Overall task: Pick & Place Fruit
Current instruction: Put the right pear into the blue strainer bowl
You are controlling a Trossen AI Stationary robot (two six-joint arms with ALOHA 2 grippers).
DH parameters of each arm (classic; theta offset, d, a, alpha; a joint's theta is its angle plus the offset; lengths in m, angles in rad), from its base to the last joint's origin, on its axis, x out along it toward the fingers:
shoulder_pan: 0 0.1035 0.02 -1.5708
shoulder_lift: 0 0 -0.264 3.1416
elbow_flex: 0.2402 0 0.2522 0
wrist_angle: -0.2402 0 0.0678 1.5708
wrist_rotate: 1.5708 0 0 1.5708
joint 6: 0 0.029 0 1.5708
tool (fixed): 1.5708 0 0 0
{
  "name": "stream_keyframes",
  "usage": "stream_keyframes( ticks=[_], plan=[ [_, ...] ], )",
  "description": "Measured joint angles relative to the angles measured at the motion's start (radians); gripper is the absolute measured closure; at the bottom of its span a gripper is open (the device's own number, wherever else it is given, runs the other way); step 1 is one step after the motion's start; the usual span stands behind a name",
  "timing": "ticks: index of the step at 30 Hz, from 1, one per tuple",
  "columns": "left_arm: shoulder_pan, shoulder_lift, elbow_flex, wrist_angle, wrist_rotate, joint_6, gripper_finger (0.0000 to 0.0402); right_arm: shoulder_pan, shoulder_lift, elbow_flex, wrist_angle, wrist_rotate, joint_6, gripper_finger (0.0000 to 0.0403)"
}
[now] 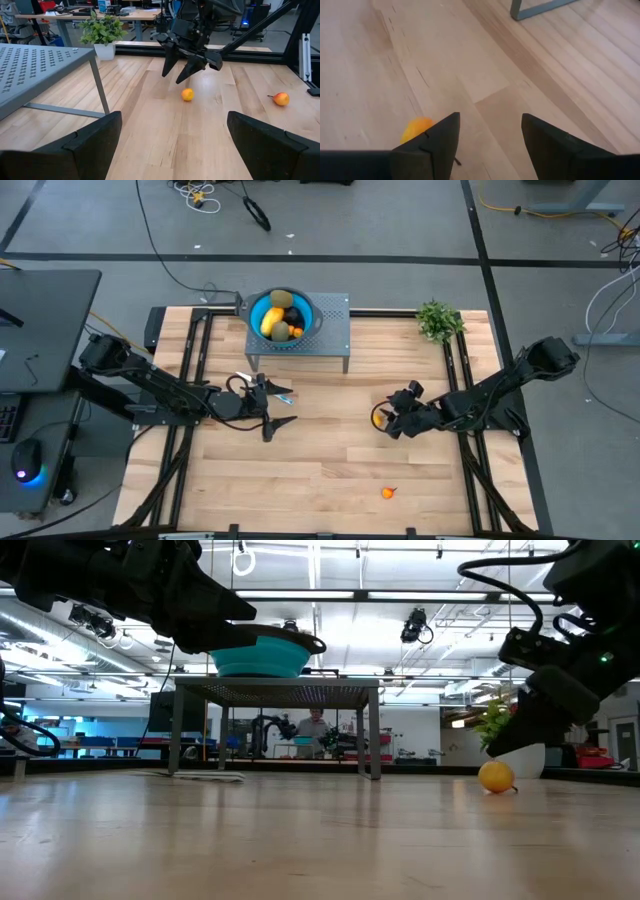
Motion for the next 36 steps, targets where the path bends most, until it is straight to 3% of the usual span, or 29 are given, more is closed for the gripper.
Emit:
stream_keyframes(
  ticks=[36],
  plan=[
    [0.0,0.0,0.0,-0.014,0.0,-0.007,0.0029,0.0,0.0,0.0,0.016,-0.001,-0.015,0.0178]
  ],
)
